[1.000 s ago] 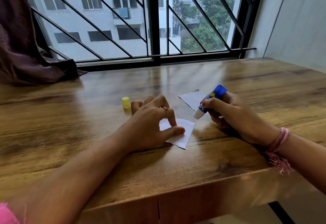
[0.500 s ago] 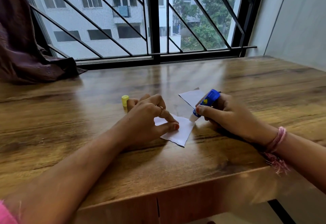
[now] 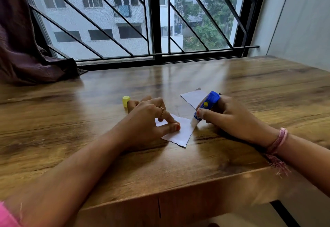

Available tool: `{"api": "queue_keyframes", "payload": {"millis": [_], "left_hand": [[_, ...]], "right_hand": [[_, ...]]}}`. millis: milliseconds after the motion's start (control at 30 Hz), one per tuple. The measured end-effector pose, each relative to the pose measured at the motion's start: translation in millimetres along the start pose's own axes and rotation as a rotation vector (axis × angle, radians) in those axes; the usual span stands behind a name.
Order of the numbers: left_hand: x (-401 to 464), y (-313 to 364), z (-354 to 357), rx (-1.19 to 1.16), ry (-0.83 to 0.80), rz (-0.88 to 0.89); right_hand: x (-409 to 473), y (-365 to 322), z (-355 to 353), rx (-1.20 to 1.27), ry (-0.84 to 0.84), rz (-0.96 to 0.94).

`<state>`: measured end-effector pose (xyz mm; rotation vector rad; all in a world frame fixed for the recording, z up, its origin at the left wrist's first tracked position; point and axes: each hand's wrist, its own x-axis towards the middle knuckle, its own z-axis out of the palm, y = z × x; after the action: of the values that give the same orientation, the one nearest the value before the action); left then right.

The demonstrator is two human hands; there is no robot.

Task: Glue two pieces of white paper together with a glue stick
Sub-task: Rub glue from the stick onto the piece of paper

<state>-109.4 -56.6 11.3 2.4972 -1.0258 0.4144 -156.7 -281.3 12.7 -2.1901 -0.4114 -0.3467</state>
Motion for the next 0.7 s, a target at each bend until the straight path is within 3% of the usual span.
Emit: {"api": "queue_keyframes", "payload": {"millis": [200, 333, 500, 700], "left_hand": [[-0.6, 0.5, -0.4, -0.012, -0.006, -0.004], [0.3, 0.6, -1.3, -0.021, -0.022, -0.005], [0.5, 0.1, -0.9, -0.013, -0.016, 0.004], [1.0, 0.1, -1.4, -0.029, -0.016, 0.007]], "right_hand": [[2.2, 2.8, -0.4, 0.072, 0.052, 0.041], [-2.2, -0.4, 2.0, 0.006, -0.04, -0.043], [0.6, 1.1, 0.1, 0.092, 0.021, -0.004], [-5.0, -3.8, 4.3, 0.067, -0.09, -0.044]]}}
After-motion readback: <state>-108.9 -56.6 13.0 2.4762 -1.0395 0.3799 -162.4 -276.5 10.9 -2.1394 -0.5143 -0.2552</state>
